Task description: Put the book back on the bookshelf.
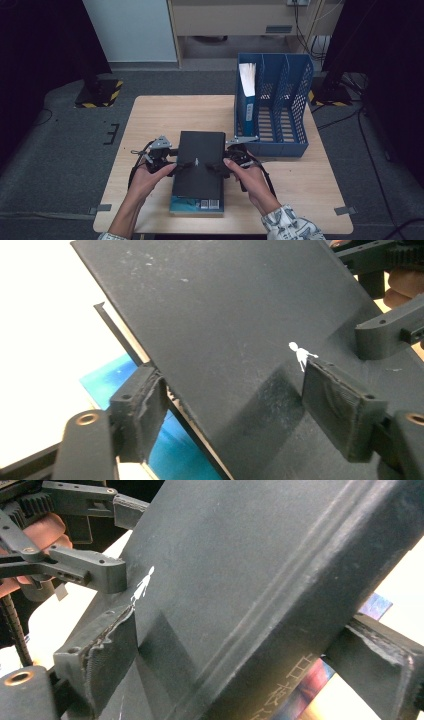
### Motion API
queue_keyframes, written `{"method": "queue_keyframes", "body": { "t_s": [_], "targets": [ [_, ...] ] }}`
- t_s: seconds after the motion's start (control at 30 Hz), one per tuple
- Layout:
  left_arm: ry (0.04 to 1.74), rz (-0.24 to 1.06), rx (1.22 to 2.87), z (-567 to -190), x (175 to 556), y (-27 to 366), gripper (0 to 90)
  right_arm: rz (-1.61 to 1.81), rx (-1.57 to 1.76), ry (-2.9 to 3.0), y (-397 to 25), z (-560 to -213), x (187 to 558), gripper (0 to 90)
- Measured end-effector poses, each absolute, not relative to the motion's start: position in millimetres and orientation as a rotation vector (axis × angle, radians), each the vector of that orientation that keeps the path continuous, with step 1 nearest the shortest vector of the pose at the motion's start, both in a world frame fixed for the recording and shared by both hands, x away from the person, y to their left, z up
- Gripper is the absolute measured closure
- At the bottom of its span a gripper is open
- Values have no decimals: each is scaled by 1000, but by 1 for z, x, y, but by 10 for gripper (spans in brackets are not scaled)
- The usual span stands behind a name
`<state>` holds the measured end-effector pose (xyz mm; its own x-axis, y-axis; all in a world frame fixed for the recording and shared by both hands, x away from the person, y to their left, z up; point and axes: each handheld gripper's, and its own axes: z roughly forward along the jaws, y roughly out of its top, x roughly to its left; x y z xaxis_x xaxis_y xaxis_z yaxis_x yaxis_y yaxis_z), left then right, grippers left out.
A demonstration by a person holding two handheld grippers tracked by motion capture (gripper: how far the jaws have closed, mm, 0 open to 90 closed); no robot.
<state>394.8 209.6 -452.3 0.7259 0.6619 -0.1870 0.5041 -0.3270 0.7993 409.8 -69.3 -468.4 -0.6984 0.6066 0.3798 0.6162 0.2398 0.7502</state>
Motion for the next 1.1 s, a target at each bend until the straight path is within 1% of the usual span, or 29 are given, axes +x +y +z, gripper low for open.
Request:
{"method": "queue_keyframes", "body": {
  "t_s": [0.07,0.23,0.43,0.8,1.1],
  "targets": [
    [893,222,1993,-451,394,211,299,-1508,-1214,-2474,-69,-466,410,88],
    [885,256,1993,-442,392,214,388,-1518,-1197,-2509,-67,-461,409,100],
    [883,271,1995,-434,392,217,442,-1541,-1169,-2542,-68,-452,409,134],
    [875,329,2023,-420,395,219,474,-1564,-1124,-2627,-61,-437,412,158],
    [881,345,2024,-415,399,222,487,-1572,-1105,-2661,-56,-430,416,167]
  ]
}}
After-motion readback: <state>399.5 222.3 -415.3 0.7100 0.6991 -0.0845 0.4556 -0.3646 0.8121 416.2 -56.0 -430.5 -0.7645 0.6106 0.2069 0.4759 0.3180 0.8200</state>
